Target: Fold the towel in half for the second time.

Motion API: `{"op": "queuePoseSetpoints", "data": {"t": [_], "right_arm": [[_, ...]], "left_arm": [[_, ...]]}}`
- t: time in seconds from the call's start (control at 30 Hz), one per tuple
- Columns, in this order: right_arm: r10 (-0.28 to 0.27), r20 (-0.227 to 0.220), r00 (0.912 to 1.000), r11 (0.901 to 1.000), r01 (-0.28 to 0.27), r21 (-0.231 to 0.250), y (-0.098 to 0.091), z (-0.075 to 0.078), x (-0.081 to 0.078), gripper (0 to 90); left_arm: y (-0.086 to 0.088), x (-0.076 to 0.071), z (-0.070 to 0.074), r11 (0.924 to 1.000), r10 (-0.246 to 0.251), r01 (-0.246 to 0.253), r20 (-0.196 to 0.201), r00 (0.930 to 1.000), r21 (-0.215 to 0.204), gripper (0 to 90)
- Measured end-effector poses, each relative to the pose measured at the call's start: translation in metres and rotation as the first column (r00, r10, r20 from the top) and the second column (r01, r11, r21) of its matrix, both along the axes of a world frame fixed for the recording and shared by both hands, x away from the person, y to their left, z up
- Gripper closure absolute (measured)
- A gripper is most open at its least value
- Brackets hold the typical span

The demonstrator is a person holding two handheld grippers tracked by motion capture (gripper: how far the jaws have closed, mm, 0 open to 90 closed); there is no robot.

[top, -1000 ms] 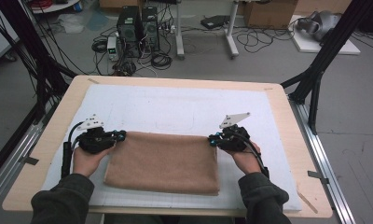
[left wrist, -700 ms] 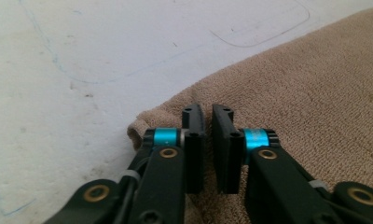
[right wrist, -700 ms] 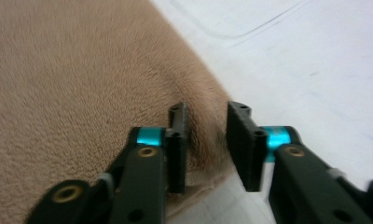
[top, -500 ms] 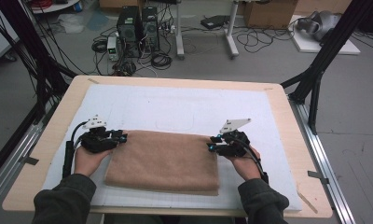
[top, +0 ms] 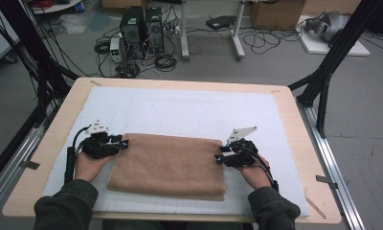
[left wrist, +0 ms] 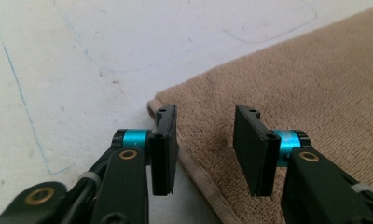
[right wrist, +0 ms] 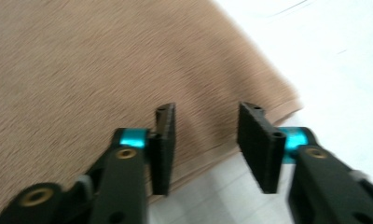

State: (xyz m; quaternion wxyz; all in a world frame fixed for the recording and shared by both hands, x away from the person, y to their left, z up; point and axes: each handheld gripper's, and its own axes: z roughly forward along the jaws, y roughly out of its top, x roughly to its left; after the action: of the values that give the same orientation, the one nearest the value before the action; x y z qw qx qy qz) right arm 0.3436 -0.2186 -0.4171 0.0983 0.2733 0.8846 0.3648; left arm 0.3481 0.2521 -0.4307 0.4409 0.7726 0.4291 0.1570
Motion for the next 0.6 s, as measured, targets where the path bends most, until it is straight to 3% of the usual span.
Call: {"op": "queuePoseSetpoints", "data": {"t": [0.1, 0.27, 0.33, 0.43, 0.47, 0.53, 0.57, 0.6], "right_arm": [[-0.052, 0.0, 0.9986, 0.9979, 0.052, 0.038, -0.003, 0.005, 0.015, 42.4], [-0.089, -0.037, 0.9953, 0.9947, 0.091, 0.047, -0.007, 0.001, 0.039, 34.2], [-0.1, -0.053, 0.9936, 0.9937, 0.102, 0.045, -0.007, -0.005, 0.044, 33.3], [-0.091, -0.077, 0.9929, 0.995, 0.094, 0.035, -0.006, -0.011, 0.047, 33.1], [-0.086, -0.081, 0.993, 0.9956, 0.088, 0.031, -0.005, -0.012, 0.047, 34.1], [-0.053, -0.11, 0.9925, 0.9976, 0.058, 0.038, -0.001, -0.017, 0.048, 39.5], [-0.037, -0.14, 0.9894, 0.998, 0.044, 0.046, 0.001, -0.019, 0.048, 45.5], [-0.013, -0.166, 0.9861, 0.9973, 0.025, 0.07, 0.003, -0.021, 0.048, 53.2]], "left_arm": [[-0.002, 0.007, 0.003, 0.9999, -0.001, 0.001, -0.002, 1.0, -0.012, 50.9], [-0.01, 0.024, 0.001, 0.9997, 0.012, -0.01, -0.06, 0.9981, 0.024, 39.0], [-0.011, 0.028, -0.003, 0.9998, 0.01, -0.009, -0.077, 0.997, 0.019, 36.9], [-0.013, 0.033, -0.013, 0.9995, 0.02, -0.016, -0.14, 0.9899, 0.026, 35.6], [-0.014, 0.032, -0.013, 0.9993, 0.022, -0.018, -0.128, 0.9916, 0.032, 35.4], [-0.017, 0.03, -0.013, 0.9992, 0.004, 0.001, -0.123, 0.9924, 0.04, 39.6], [-0.016, 0.029, -0.012, 0.9988, -0.042, 0.045, -0.129, 0.9908, 0.02, 49.3], [-0.018, 0.028, -0.012, 0.9985, -0.047, 0.05, -0.124, 0.9911, 0.022, 59.3]]}}
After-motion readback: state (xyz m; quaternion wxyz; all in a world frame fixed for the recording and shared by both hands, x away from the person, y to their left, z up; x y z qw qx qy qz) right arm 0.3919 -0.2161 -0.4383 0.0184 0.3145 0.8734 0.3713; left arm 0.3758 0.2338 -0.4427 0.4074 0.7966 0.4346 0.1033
